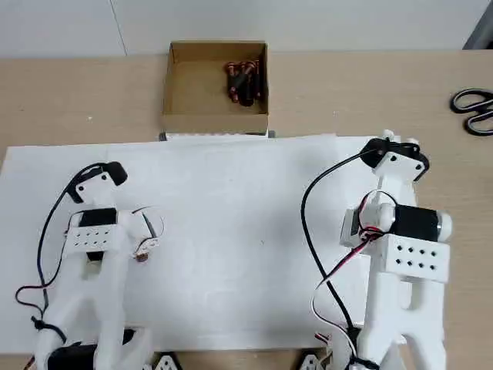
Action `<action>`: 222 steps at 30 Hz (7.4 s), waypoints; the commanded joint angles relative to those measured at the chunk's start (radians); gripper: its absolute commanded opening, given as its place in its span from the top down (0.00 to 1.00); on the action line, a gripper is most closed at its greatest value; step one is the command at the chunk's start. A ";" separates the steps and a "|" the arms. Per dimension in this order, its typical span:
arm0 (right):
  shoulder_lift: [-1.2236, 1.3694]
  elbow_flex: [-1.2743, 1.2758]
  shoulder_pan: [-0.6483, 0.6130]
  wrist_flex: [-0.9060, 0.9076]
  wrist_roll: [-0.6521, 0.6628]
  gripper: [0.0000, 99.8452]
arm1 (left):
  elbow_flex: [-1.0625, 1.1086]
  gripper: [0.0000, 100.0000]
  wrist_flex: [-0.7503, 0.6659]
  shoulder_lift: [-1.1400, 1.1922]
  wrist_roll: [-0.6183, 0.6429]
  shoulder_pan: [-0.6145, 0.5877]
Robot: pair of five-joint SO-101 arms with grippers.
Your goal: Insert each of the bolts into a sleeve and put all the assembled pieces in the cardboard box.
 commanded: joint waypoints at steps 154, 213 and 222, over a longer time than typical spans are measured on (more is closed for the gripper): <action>-0.021 -0.002 0.088 -0.031 0.051 1.00 | -1.116 0.91 0.634 0.746 -1.807 0.055; -0.019 -0.003 0.088 -0.064 0.048 1.00 | -1.452 0.92 0.634 1.169 -1.970 0.150; -0.019 -0.003 0.088 -0.064 0.048 1.00 | -1.455 0.99 0.634 1.166 -1.919 0.172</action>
